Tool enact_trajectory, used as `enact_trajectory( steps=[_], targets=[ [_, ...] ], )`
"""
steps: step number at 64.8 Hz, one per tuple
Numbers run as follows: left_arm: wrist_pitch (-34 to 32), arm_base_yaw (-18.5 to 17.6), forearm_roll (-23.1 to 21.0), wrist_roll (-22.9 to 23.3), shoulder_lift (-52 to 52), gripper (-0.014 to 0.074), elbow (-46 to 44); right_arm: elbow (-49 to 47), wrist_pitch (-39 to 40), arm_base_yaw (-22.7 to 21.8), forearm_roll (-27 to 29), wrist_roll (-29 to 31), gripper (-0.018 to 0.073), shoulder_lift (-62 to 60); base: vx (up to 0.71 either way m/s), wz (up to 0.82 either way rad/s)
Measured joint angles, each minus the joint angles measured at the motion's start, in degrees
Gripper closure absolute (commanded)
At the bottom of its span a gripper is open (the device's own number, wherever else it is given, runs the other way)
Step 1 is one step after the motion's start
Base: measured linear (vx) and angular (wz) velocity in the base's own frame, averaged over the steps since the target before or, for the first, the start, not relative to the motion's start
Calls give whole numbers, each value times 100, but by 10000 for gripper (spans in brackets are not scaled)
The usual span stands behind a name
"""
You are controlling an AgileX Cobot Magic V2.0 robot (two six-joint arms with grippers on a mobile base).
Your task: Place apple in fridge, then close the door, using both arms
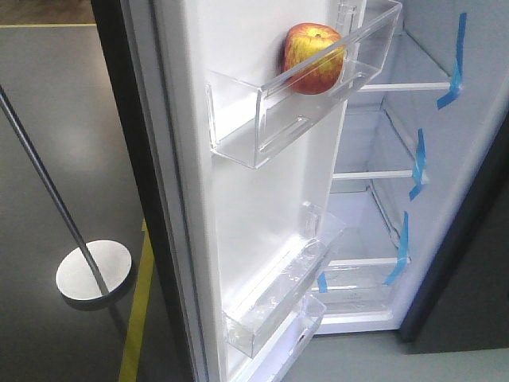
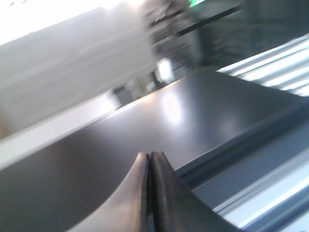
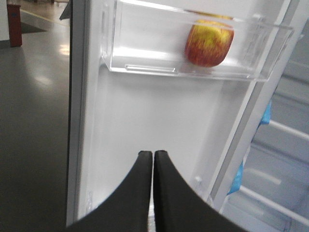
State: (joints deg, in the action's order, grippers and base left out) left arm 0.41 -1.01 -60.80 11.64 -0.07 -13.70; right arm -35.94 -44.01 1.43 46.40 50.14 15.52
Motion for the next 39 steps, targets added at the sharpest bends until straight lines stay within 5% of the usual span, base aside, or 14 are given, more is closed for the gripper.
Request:
enact_trajectory(
  steps=[22, 39],
  targets=[
    [459, 0, 0, -802, 2236, 603, -1900, 0, 833, 0, 278, 0, 562, -300, 0, 0],
    [985, 0, 0, -1964, 4543, 603, -4027, 0, 833, 0, 341, 0, 562, -300, 0, 0]
  ],
)
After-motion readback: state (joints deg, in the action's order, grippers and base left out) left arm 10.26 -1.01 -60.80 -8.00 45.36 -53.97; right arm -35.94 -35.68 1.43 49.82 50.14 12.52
